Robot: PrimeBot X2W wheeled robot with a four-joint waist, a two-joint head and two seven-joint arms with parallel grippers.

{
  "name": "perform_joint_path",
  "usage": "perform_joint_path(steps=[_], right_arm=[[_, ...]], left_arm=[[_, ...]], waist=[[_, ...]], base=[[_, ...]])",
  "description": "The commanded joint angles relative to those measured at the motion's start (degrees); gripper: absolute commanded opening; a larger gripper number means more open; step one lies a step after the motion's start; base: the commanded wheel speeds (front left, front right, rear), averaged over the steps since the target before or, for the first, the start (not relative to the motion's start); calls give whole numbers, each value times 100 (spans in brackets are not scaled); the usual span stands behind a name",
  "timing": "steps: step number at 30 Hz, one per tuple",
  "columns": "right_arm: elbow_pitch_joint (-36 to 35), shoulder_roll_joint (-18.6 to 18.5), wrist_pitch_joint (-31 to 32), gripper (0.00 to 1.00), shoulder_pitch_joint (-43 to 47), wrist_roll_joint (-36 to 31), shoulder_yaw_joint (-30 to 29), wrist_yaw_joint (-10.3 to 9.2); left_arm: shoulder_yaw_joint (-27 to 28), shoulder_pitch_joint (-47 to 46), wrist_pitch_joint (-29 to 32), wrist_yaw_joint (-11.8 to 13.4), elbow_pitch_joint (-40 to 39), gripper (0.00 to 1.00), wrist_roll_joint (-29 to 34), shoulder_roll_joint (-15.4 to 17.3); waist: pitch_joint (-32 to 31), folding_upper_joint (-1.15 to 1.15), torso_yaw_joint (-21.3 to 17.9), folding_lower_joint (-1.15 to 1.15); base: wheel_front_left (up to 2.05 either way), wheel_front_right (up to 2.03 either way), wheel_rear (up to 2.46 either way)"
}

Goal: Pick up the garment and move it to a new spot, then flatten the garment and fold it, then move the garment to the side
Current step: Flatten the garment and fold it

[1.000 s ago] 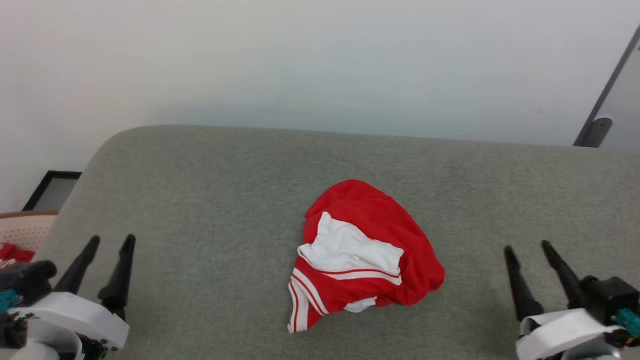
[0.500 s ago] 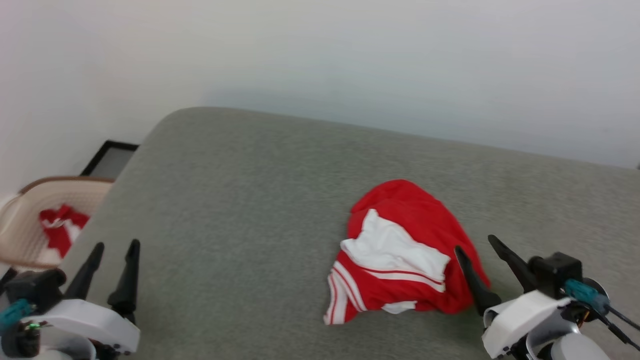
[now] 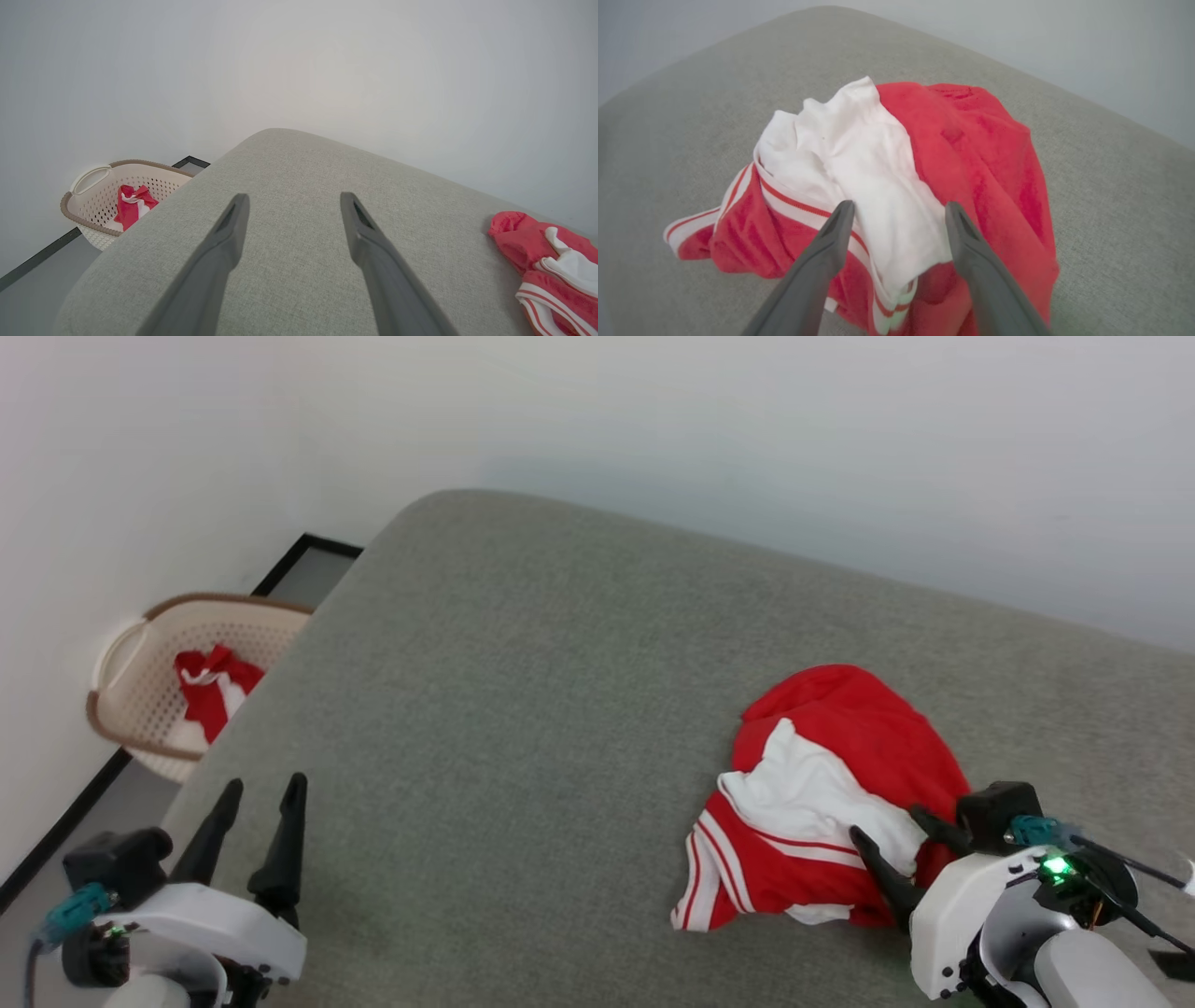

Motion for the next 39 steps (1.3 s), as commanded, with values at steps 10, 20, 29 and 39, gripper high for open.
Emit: perform_joint_path(steps=[10,20,29,39], right_arm=[[261,-103,556,0,-243,-67,187,-8],[-188,-229,566,0,-299,179,-14,-8],[-750,-391,691,0,62,55,-1271,-8],[-376,-154,910,0,657,-462,-2753,-8]], left_arm=[[276,-127,-9,-189,194,100,253,-287],[519,-72,-9,-242,267,100,361,-323],[601,-36,-9,-246,211,100,410,-281],[457,-116,-9,-244,157,100,352,-219]], waist=[[248,0,209,0],[240,0,29,0],[226,0,-261,0],[267,0,-476,0]], base=[[0,0,0],[0,0,0],[0,0,0],[0,0,0]])
